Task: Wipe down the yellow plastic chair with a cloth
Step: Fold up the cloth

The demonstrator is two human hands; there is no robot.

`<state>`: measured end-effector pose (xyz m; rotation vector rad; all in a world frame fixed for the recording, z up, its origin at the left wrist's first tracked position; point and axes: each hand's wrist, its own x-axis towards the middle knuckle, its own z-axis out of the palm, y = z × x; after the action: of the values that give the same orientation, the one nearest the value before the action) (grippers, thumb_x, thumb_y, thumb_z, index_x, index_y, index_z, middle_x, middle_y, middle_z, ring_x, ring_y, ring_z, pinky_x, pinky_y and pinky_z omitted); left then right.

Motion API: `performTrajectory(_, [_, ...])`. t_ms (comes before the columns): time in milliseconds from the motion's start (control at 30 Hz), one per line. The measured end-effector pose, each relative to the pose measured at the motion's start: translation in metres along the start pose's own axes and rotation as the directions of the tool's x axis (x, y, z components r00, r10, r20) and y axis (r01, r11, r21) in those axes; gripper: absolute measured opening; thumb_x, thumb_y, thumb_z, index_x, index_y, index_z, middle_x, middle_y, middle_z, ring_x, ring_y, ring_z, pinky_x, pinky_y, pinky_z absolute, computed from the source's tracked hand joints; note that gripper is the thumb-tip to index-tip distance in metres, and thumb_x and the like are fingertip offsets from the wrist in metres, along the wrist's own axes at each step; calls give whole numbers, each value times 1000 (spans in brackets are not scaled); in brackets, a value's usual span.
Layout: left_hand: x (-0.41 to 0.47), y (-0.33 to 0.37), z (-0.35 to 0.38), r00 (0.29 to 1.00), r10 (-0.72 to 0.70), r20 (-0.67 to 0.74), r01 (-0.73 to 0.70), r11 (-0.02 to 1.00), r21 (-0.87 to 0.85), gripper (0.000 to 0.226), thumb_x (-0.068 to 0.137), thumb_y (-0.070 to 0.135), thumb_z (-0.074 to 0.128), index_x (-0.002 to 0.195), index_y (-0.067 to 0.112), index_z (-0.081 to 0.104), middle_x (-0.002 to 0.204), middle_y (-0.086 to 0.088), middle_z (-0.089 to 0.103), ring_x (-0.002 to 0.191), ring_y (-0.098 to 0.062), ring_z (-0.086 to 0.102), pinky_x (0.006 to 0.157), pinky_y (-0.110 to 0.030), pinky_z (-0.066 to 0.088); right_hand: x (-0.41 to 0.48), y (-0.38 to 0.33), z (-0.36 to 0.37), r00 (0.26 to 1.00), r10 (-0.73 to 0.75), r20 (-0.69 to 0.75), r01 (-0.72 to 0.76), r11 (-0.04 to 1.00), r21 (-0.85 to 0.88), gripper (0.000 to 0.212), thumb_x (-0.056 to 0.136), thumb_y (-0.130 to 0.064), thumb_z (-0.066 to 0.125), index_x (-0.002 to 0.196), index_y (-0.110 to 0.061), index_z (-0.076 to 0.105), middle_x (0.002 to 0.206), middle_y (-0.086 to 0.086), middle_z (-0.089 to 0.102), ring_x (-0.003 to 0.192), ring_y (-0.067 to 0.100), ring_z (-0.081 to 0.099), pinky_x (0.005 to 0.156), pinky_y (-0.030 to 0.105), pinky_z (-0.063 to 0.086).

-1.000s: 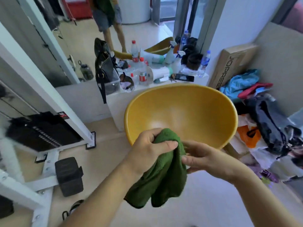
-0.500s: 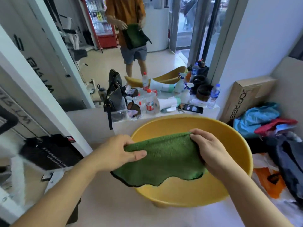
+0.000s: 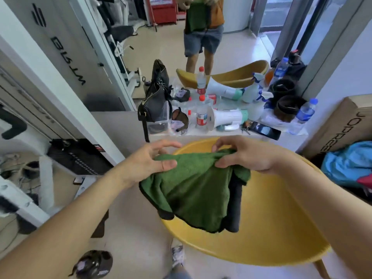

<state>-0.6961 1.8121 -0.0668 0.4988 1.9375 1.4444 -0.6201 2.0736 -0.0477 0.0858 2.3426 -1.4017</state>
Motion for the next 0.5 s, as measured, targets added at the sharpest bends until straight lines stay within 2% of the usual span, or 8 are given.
performTrajectory(33, [9, -3, -7, 999, 2, 32, -9, 980, 201, 46, 69, 41, 80, 112, 42, 63, 112, 7, 57, 103, -6, 60, 91, -26, 47, 17, 3, -4, 1000, 22, -20, -19, 989, 148, 18, 83, -14, 71, 100, -16, 64, 95, 12, 68, 82, 23, 67, 76, 33, 54])
performTrajectory(100, [32, -11, -16, 999, -2, 52, -28, 822, 569, 53, 64, 46, 82, 112, 48, 60, 113, 18, 53, 106, -2, 53, 92, -22, 43, 52, 7, -6, 995, 71, -75, -37, 920, 389, 7, 87, -7, 66, 94, -6, 66, 93, 19, 67, 83, 29, 66, 82, 39, 54])
performTrajectory(167, [61, -18, -22, 991, 105, -82, -24, 744, 668, 43, 72, 39, 79, 111, 46, 61, 107, 19, 54, 100, -2, 53, 81, -12, 41, 88, 7, -1, 983, 117, -139, -26, 846, 532, 5, 91, -6, 61, 89, -4, 66, 86, 19, 65, 76, 27, 63, 73, 36, 54])
performTrajectory(200, [76, -22, -24, 977, 134, -168, -12, 814, 581, 35, 77, 33, 76, 109, 42, 63, 105, 18, 57, 100, -2, 54, 78, -7, 40, 105, 5, 3, 973, 143, -181, -15, 820, 572, 7, 92, -7, 60, 87, -5, 65, 81, 17, 65, 71, 23, 63, 64, 30, 54])
performTrajectory(267, [110, -28, -27, 966, 67, -249, -25, 985, 170, 32, 81, 22, 74, 109, 33, 64, 108, 12, 63, 102, 2, 58, 80, -5, 44, 140, 4, 8, 947, 194, -256, 21, 758, 652, 7, 92, -9, 60, 86, -10, 62, 75, 10, 64, 61, 15, 61, 52, 24, 49])
performTrajectory(333, [149, -38, -28, 976, 15, -218, -36, 995, -91, 49, 71, 28, 81, 114, 35, 59, 114, 7, 64, 102, 4, 61, 83, -15, 50, 172, 3, 8, 949, 197, -245, 58, 657, 752, 5, 92, -8, 58, 93, -8, 62, 79, 10, 66, 65, 15, 64, 54, 22, 50])
performTrajectory(400, [187, -49, -36, 958, 60, -279, -59, 998, 9, 57, 64, 39, 80, 116, 37, 56, 113, 11, 63, 104, 2, 60, 88, -21, 50, 203, 5, 5, 966, 161, -201, 51, 646, 761, 17, 92, -10, 56, 104, -8, 67, 93, 9, 73, 82, 16, 69, 69, 24, 53])
performTrajectory(500, [247, -56, -73, 907, 89, -412, -73, 996, 56, 35, 81, 12, 69, 102, 38, 58, 99, 24, 60, 89, 17, 55, 78, -9, 47, 246, 13, -4, 957, 165, -239, 45, 729, 683, 32, 92, -17, 57, 119, -29, 67, 116, -5, 71, 108, 9, 65, 93, 33, 49])
